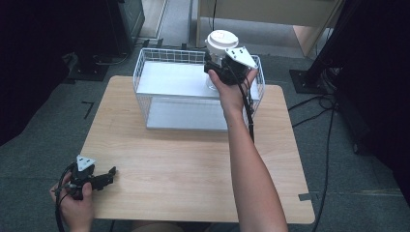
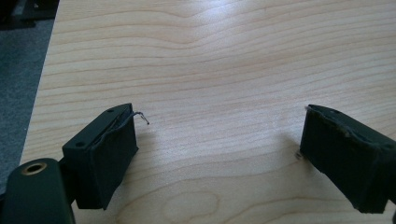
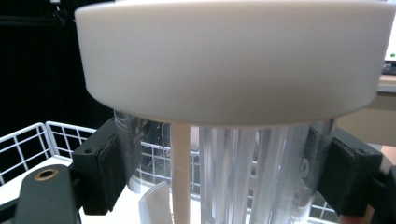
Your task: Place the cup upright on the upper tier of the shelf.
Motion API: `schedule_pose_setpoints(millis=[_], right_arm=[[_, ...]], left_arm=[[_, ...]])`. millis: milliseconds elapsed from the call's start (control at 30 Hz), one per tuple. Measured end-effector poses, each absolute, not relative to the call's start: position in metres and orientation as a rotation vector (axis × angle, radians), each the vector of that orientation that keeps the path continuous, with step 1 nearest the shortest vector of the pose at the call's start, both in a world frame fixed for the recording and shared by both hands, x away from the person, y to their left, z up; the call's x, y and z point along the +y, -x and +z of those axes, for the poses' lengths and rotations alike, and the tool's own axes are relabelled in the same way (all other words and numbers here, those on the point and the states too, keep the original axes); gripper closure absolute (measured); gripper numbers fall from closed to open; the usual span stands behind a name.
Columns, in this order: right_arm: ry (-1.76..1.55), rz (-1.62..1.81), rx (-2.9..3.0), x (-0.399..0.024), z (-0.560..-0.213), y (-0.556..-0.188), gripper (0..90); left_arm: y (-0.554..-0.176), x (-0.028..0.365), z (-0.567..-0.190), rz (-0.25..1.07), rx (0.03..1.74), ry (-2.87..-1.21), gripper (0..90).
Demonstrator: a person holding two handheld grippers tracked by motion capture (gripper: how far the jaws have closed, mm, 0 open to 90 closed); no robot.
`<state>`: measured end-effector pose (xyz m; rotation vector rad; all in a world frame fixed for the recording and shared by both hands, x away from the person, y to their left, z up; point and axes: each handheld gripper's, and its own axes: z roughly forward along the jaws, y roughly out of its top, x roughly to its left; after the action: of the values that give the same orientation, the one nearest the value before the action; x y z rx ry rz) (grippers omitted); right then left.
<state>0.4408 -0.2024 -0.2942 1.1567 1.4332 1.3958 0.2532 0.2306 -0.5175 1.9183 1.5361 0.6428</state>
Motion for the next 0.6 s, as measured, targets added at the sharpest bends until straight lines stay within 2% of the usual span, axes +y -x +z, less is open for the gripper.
schedule_pose_setpoints(millis=[600], right_arm=[[-1.183,1.457,1.479,-0.214,-0.288,-0.434,14.1]], left_arm=[[-0.254,0.23,-0.517,0.64,1.536,-1.92,11.2]])
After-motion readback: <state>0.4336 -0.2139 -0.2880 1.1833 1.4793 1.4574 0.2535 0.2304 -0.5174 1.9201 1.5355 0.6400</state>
